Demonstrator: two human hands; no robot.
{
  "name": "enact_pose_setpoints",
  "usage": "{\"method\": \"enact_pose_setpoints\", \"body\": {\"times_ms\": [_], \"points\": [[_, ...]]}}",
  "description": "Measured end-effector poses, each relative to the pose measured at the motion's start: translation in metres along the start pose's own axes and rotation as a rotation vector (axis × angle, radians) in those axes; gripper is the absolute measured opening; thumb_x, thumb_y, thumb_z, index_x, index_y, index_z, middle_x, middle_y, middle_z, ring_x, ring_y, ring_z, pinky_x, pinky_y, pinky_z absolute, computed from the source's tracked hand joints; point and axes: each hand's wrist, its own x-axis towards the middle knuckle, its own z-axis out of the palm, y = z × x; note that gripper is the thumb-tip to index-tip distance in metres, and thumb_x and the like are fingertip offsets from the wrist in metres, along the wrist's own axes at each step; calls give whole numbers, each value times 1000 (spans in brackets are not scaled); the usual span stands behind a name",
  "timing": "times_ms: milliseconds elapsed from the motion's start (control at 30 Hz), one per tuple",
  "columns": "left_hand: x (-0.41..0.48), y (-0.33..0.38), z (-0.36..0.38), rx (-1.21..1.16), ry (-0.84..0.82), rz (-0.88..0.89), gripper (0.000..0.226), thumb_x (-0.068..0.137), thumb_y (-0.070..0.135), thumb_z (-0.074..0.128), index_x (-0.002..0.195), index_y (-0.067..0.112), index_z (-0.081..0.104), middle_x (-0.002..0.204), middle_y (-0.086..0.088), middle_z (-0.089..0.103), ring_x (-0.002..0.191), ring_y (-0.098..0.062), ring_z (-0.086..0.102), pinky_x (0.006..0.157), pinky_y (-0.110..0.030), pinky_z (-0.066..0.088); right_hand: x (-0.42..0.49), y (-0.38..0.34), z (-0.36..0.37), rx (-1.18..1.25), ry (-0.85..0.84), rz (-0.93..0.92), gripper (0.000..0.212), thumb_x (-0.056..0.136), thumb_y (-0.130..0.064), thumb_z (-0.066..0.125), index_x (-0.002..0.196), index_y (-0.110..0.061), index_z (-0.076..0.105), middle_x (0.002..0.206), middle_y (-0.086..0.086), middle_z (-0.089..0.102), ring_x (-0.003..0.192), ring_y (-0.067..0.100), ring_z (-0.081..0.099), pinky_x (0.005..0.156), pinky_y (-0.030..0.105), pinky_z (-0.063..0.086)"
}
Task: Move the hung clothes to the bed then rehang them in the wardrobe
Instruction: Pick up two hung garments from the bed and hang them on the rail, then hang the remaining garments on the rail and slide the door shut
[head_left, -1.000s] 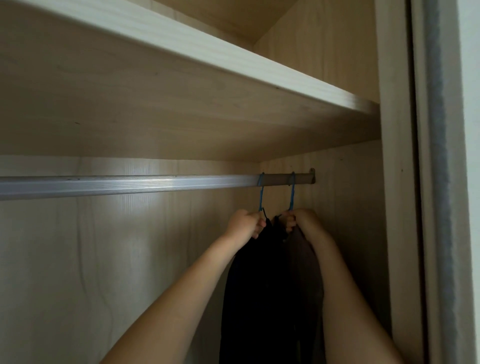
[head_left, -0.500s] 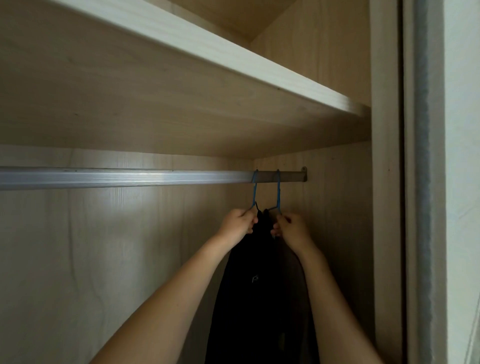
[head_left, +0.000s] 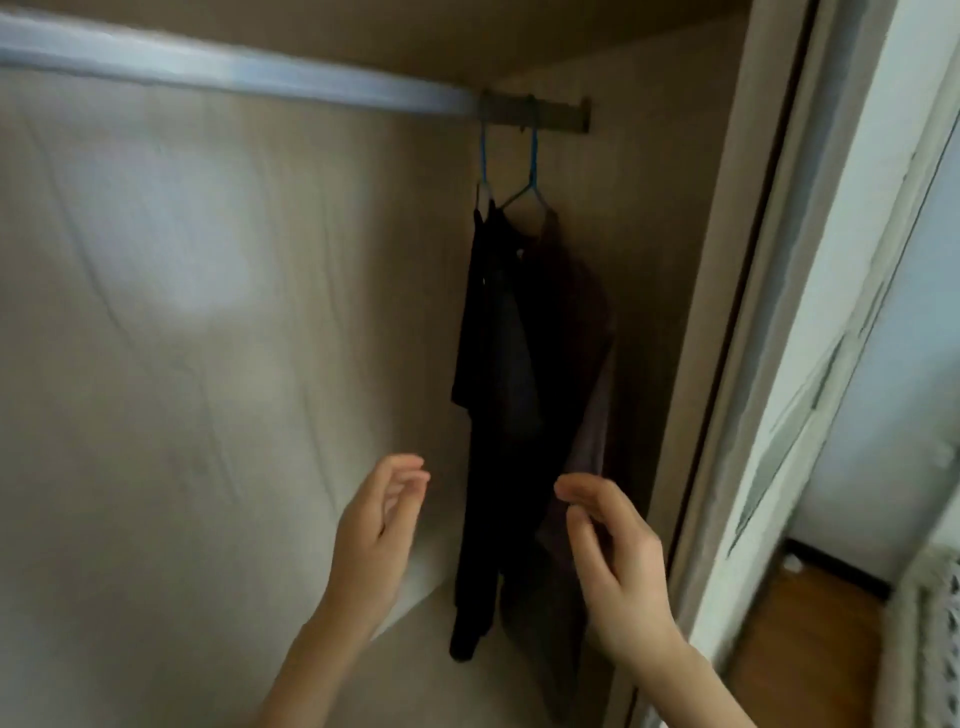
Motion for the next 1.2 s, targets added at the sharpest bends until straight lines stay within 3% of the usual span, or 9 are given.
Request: {"method": "enact_pose_setpoints", "body": {"times_ms": [133,233,300,433,600,700,900,1000,1200], "points": [[-135,-116,4,-66,-129,-496,33,77,46,58,87,17,67,85,7,70,84,-22,65,81,-29,49,-124,54,-6,40,-7,420,23,98,-6,49,106,-21,64,95,-6,70,97,11,66,85,29,52],[-242,-185,0,-33,-219,-849,11,86,21,62,79,20,71,70,-5,72,66,-17,66,60,-16,50,-220,85,-13,10,48,719,20,96,-6,52,101,-20,66,90,-1,72,88,17,69,80,37,55],[-301,-209,-10,23,-268,-1019,15,94,0,56,87,5,69,68,-13,70,45,-4,61,45,-10,44,-274,100,-18,51,132,949,19,96,-7,51,98,-18,67,87,2,73,87,26,70,79,42,57],[-351,-228,-20,76,-387,-1267,16,95,-2,54,95,-10,68,48,1,66,48,-16,55,49,-21,40,-334,104,-39,100,368,1193,22,98,-9,46,98,-9,68,90,12,72,87,34,69,69,33,57],[-324,-208,20,111,-582,-1087,23,95,-2,52,79,1,67,62,-7,67,57,-22,57,59,-26,46,-351,99,-73,86,555,1212,23,96,-5,45,99,-5,68,91,18,70,85,33,69,74,36,57],[-293,-187,72,84,-807,-953,23,97,3,50,82,6,68,74,-8,67,72,-26,59,74,-34,48,-356,97,-98,48,645,1229,24,97,-3,42,101,-3,66,91,18,69,84,29,67,77,37,57],[-254,-138,221,32,-1273,-675,23,98,22,48,88,17,69,86,-5,69,81,-19,63,82,-35,49,-405,109,-147,-1,894,1333,23,97,-5,43,99,-5,66,89,18,70,85,31,69,75,36,58],[-239,-124,302,10,-1341,-602,25,90,33,47,86,21,69,83,-1,69,78,-16,63,81,-35,51,-428,126,-174,-12,1034,1409,23,97,-3,43,99,-2,66,89,21,70,86,35,68,75,38,56],[-210,-108,438,71,-1400,-559,26,101,17,43,91,17,67,89,-5,70,83,-17,64,80,-30,49,-430,195,-252,-12,1192,1514,23,96,-3,42,96,-3,65,91,23,69,86,38,67,79,45,55]]}}
